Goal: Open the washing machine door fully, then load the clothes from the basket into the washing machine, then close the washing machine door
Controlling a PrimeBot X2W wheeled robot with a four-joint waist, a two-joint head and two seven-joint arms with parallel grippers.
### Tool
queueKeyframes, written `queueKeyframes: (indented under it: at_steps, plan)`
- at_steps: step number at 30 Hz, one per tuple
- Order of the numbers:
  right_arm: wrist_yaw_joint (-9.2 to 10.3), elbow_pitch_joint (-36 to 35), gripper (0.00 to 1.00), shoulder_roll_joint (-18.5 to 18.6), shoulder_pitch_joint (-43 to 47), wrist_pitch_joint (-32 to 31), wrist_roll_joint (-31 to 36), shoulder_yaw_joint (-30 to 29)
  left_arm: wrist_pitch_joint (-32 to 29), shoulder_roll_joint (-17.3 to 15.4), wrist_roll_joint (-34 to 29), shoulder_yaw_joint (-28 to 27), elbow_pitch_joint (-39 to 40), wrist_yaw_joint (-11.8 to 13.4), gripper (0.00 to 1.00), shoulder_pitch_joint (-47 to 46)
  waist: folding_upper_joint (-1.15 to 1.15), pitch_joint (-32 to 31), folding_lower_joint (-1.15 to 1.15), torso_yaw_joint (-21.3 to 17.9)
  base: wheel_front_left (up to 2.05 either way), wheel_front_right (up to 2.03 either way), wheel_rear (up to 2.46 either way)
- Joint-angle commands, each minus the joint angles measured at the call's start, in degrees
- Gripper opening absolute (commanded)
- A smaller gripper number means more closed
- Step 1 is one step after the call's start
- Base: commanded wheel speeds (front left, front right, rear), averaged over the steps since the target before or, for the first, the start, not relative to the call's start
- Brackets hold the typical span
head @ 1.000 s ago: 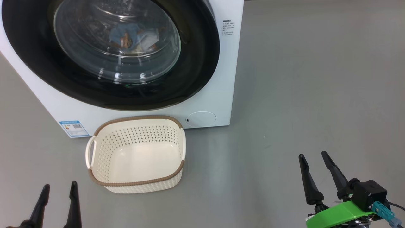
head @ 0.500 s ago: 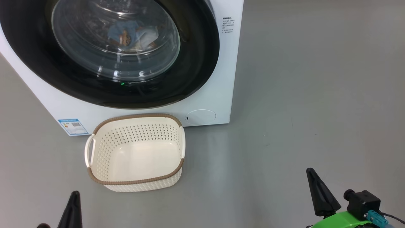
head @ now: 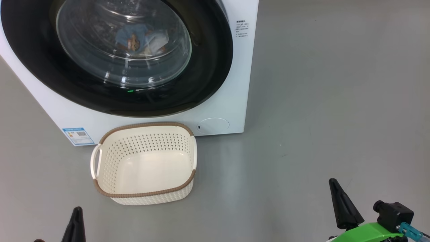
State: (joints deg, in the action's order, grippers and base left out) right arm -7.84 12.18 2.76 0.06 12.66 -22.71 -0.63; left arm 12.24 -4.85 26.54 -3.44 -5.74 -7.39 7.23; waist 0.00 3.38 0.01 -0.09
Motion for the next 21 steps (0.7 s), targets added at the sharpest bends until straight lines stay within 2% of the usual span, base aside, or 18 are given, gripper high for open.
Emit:
queueKeyframes:
  at_steps: [1,21]
  plan:
    - [0.05,-1.1,0.00,0.6,-1.6,-0.4,-2.5,0.1,-0.3,-1.0,1.8,-0.4,0.8,0.0,0.00,-1.8,0.00,-0.1,-0.01,0.0,0.00,0.00,0.00]
    - [0.11,-0.6,0.00,1.1,-2.4,-3.1,-15.1,-0.2,-3.2,-0.9,13.7,-0.4,-0.8,0.0,0.00,-3.9,0.00,-0.6,-0.01,0.0,0.00,0.00,0.00]
